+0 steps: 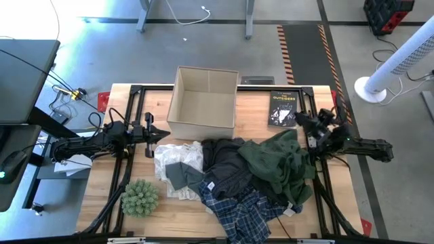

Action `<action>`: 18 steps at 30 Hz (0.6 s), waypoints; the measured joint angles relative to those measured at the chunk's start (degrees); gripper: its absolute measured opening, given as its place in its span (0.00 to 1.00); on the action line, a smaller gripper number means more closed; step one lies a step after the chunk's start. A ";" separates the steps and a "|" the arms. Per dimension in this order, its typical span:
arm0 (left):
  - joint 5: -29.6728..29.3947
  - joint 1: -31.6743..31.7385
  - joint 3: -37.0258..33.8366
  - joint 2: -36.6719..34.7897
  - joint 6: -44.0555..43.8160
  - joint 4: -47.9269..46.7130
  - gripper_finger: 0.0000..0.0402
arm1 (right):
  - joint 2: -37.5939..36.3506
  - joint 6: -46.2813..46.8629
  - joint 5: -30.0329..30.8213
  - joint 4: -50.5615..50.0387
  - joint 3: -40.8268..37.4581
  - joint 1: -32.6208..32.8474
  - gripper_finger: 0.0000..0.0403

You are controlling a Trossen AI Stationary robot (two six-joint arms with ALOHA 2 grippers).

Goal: Sort clothes
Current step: Put the green jacket into the white bin

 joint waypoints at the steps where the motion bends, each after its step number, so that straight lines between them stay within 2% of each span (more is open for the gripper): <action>1: 0.02 -0.01 0.00 0.00 0.00 0.02 0.00 | 0.00 -0.59 -0.06 0.61 0.57 0.00 0.27; 4: 0.02 0.01 0.00 0.00 0.00 0.01 0.00 | 0.26 -6.36 -4.37 0.69 3.64 0.00 0.27; 9: 0.00 0.01 0.00 0.00 0.00 0.00 0.00 | 3.44 -19.35 -15.76 -1.26 11.65 0.00 0.27; 13: 0.00 0.00 0.00 -0.01 0.00 0.00 0.00 | 9.11 -28.68 -24.56 -13.01 17.00 0.00 0.27; 18: 0.00 -0.01 0.00 0.00 0.00 0.00 0.00 | 19.15 -33.42 -32.80 -26.93 23.69 0.04 0.27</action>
